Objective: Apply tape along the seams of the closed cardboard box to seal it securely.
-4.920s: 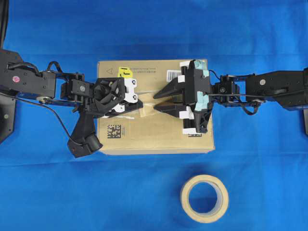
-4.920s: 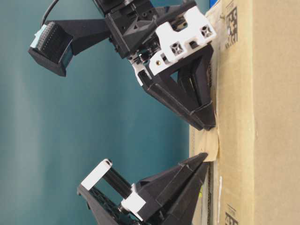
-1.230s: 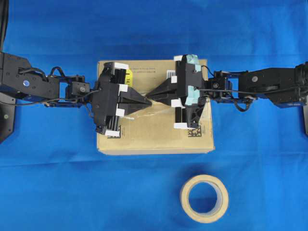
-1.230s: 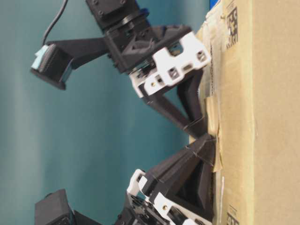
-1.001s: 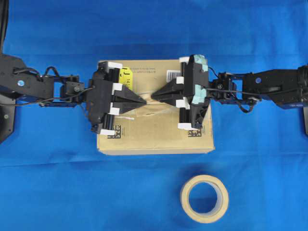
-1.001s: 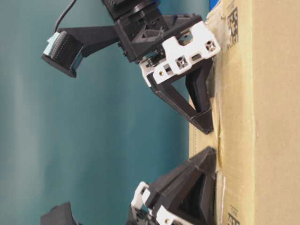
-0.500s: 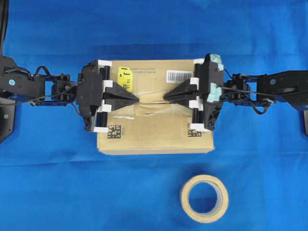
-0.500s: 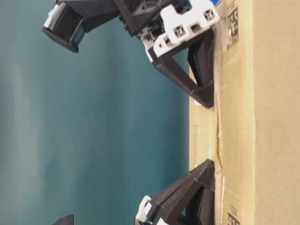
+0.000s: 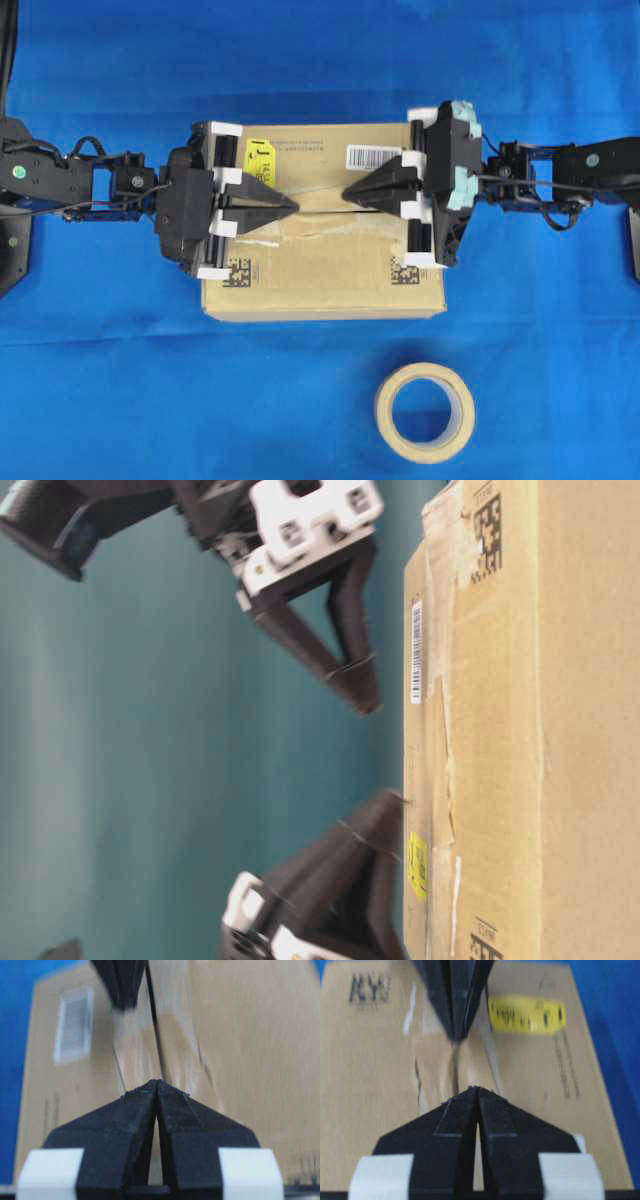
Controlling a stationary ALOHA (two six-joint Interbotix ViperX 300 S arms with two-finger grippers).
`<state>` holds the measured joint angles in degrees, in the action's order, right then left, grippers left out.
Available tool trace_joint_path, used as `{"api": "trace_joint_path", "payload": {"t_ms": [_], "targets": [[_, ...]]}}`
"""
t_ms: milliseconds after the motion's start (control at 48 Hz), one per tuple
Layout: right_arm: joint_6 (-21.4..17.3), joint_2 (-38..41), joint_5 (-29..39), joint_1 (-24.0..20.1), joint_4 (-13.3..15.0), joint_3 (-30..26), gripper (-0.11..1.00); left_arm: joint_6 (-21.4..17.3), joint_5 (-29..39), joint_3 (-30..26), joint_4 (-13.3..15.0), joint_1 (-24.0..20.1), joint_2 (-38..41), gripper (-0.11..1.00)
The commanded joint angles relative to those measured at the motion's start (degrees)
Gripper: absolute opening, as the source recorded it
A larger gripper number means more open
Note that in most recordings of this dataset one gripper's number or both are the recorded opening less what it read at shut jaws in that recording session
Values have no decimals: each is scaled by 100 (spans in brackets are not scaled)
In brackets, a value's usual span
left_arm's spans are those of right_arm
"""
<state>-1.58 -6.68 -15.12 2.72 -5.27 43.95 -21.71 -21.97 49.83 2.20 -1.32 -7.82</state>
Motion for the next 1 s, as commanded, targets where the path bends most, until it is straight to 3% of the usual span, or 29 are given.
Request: {"api": "trace_joint_path", "payload": {"t_ms": [0, 292, 605, 980], "targets": [[9, -62, -53, -9, 18, -255, 1, 18, -79, -264, -18, 53, 0, 0], [-9, 563, -26, -44, 18, -729, 1, 229, 299, -536, -18, 281, 387, 0], [-70, 967, -44, -237, -26, -817, 1, 729, 325, -97, 9, 334, 615, 0], [-79, 1160, -53, -290, -580, -290, 1, 1151, 308, 431, 9, 334, 413, 0]]}}
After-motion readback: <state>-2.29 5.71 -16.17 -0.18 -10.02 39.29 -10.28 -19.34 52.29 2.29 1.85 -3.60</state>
